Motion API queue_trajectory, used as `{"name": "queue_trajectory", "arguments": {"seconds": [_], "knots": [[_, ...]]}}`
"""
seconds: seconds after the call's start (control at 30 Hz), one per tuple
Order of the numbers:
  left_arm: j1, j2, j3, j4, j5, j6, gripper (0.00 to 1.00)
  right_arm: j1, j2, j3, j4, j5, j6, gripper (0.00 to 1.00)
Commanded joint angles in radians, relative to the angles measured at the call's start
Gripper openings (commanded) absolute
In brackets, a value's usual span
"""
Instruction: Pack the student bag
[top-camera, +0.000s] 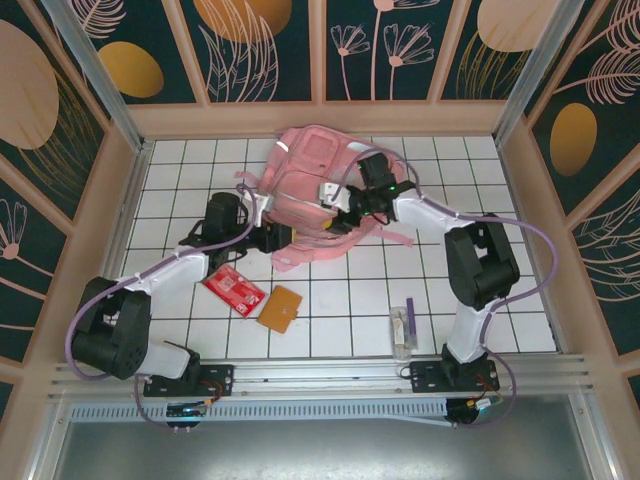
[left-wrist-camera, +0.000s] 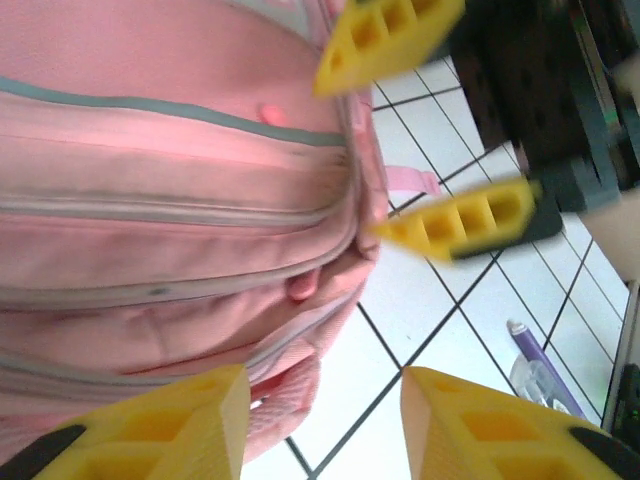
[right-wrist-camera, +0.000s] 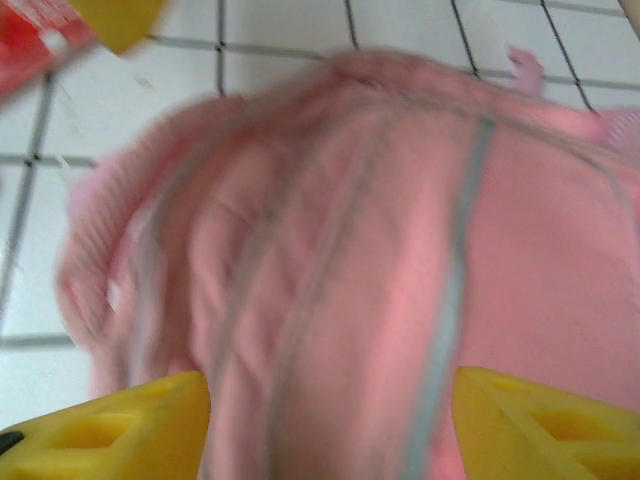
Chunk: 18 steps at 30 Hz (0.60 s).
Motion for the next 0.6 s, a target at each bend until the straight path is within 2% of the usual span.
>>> {"name": "queue_trajectory", "arguments": {"seconds": [0.0, 0.1, 0.17, 0.2, 0.23, 0.3, 0.37, 0.4, 0.47, 0.57], "knots": [[-0.032, 0.030, 0.012, -0.004, -0.064, -0.001, 0.47, 0.007, 0.016, 0.007, -0.159, 0.061, -0.154, 0.69], [-0.040, 0.067, 0.009, 0.021, -0.083, -0.053, 0.48, 0.026, 0.030, -0.027, -0.023, 0.067, -0.056, 0.78], [-0.041, 0.076, 0.006, 0.044, -0.091, -0.084, 0.48, 0.057, 0.059, -0.038, 0.034, 0.132, -0.032, 0.78], [-0.042, 0.078, 0.002, 0.056, -0.092, -0.093, 0.48, 0.069, 0.077, -0.043, 0.079, 0.195, -0.015, 0.74], [-0.042, 0.078, -0.001, 0.064, -0.087, -0.097, 0.48, 0.070, 0.092, -0.046, 0.117, 0.263, -0.005, 0.68], [-0.042, 0.074, -0.004, 0.058, -0.095, -0.093, 0.48, 0.090, 0.107, -0.045, 0.153, 0.308, 0.022, 0.52], [-0.042, 0.068, -0.004, 0.036, -0.106, -0.075, 0.49, 0.089, 0.096, -0.060, 0.188, 0.305, 0.042, 0.23], [-0.042, 0.064, 0.002, 0.017, -0.113, -0.061, 0.48, 0.088, 0.081, -0.074, 0.205, 0.293, 0.049, 0.16], [-0.040, 0.052, 0.021, -0.024, -0.118, -0.038, 0.49, 0.083, 0.030, -0.095, 0.235, 0.250, 0.079, 0.04], [-0.041, 0.029, 0.049, -0.053, -0.133, -0.007, 0.49, 0.066, -0.030, -0.062, 0.199, 0.147, 0.140, 0.00]]}}
